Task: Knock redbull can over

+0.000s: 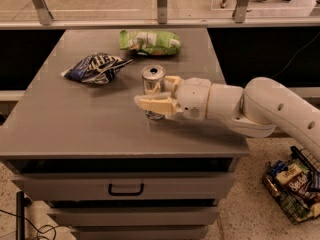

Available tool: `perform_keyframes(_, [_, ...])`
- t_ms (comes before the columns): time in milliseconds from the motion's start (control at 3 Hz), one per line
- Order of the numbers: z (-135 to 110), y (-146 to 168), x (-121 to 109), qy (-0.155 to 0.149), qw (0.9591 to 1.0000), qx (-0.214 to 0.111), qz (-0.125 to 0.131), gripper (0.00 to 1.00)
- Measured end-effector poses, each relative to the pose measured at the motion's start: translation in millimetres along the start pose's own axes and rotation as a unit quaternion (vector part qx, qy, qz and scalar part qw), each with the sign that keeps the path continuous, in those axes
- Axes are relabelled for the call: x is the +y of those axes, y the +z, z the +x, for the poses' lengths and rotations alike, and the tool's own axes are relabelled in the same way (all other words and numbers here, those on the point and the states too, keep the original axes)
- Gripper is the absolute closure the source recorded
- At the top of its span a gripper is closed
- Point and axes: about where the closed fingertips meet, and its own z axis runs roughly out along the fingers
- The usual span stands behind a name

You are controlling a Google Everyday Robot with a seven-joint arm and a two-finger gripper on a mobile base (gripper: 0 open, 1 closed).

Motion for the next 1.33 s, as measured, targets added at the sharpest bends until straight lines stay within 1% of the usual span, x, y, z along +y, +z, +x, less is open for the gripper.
perform_keyframes(333, [-25.8, -8.4, -9.0, -0.046, 0.9986, 0.022, -0.015, 0.87])
perform_keyframes(667, [-69.4, -30.9, -26.6, -0.126, 0.9903, 0.048, -0.035, 1.00])
perform_keyframes(1000, [-93.8, -44.4, -35.3, -0.197, 0.9744, 0.088, -0.063, 1.00])
perform_keyframes(1333, [-96.4, -52.0, -39.2, -0.264, 0.9463, 0.151, -0.110, 1.00])
